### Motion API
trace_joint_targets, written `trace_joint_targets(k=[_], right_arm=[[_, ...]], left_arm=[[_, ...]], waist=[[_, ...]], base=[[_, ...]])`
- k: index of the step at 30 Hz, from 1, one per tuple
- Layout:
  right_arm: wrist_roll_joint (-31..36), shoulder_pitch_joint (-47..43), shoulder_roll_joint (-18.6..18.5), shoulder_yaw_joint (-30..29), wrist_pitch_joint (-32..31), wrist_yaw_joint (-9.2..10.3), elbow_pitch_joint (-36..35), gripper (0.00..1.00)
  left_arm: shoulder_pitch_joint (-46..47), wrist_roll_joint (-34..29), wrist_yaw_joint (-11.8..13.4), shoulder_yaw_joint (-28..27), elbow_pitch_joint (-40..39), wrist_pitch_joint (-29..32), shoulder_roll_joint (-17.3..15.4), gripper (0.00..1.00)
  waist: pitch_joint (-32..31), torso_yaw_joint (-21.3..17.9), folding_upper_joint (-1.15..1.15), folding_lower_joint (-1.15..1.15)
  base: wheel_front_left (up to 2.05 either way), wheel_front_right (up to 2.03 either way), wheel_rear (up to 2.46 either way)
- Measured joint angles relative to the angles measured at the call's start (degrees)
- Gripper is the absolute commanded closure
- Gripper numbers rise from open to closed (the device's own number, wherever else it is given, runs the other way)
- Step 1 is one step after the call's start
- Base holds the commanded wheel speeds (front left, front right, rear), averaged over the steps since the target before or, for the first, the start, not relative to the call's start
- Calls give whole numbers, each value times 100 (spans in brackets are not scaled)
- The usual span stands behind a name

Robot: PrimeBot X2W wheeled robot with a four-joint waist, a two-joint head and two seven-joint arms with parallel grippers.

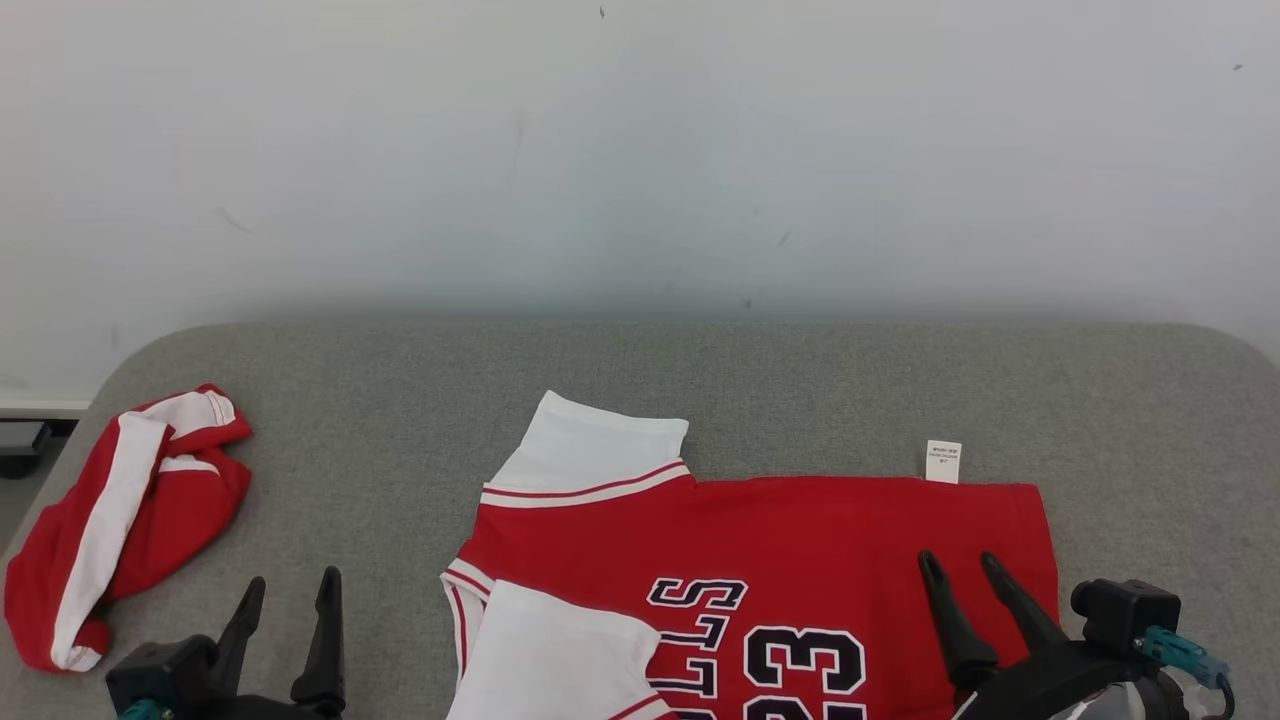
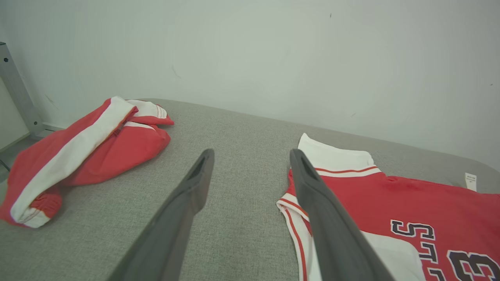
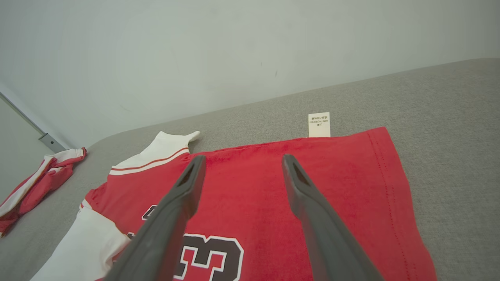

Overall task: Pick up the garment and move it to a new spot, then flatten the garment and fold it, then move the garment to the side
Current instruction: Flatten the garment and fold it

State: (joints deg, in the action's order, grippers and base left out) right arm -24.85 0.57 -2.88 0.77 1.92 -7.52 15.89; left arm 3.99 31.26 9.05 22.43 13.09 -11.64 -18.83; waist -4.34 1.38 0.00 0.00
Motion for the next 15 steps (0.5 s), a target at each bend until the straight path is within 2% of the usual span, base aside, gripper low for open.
trace_joint_targets(k=[8,15], right_arm=[[0,48,1,-46,-74,0,-46,0],[-7,126,3,-91,-243,0,-44,0]], left_arm=[[99,13,-16,32,-14,3,27,0],[327,78,-175,130,-5,194,-38,0]], waist=[[96,-16,0,0],[183,-46,0,0]], base=[[0,0,0],[0,0,0]])
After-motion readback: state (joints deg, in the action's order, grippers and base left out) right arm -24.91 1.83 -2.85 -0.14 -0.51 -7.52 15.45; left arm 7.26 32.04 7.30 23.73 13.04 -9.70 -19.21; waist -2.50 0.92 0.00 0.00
